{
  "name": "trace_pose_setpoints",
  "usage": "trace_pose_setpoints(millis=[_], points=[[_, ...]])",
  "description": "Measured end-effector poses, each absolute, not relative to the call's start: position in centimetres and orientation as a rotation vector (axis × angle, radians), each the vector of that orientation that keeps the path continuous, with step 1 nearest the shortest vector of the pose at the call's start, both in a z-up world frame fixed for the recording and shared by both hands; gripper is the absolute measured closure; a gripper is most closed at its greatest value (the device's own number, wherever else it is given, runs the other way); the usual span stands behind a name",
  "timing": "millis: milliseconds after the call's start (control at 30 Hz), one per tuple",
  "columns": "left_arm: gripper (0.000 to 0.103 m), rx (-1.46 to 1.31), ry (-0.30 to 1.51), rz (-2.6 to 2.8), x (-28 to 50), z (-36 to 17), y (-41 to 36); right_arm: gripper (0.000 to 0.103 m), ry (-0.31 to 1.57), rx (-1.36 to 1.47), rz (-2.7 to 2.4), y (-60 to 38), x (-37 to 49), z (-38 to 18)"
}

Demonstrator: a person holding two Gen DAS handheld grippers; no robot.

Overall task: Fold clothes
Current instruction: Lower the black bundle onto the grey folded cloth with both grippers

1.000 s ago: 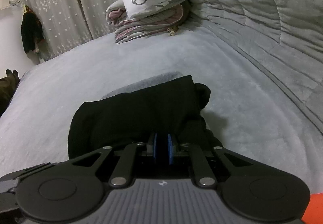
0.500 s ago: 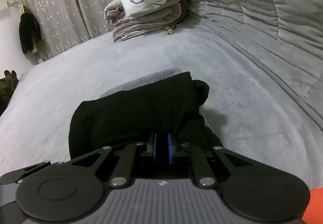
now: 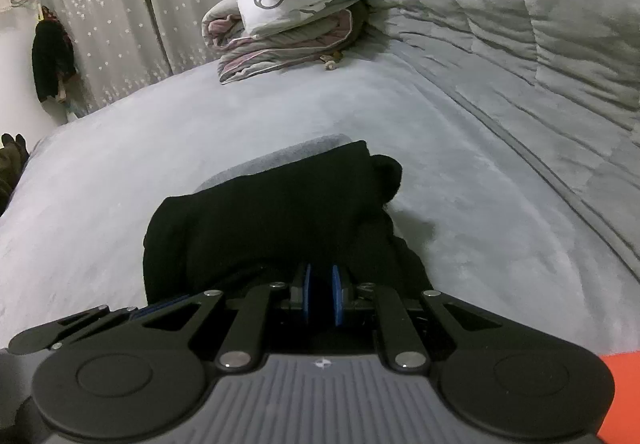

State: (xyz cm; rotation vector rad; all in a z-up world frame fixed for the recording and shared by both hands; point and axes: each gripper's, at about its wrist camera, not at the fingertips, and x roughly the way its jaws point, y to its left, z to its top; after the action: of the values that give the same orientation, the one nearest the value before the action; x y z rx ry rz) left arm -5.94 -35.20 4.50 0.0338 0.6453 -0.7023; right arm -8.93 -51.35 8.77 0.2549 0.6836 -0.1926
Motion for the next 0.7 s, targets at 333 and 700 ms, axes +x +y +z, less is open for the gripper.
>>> trace_pose_setpoints(millis=[333,700], points=[[0.059,0.071,0.576,-0.723,-7.0,4.8,-35.2,0.092,0.695,0.243,-0.23,-51.1,-11.1,10.0],[0.051,0.012,0.626,-0.674,-9.9,8.3,-26.8,0.086,0.645,0.256,-0.312,-50.1,-14.7,11.3]])
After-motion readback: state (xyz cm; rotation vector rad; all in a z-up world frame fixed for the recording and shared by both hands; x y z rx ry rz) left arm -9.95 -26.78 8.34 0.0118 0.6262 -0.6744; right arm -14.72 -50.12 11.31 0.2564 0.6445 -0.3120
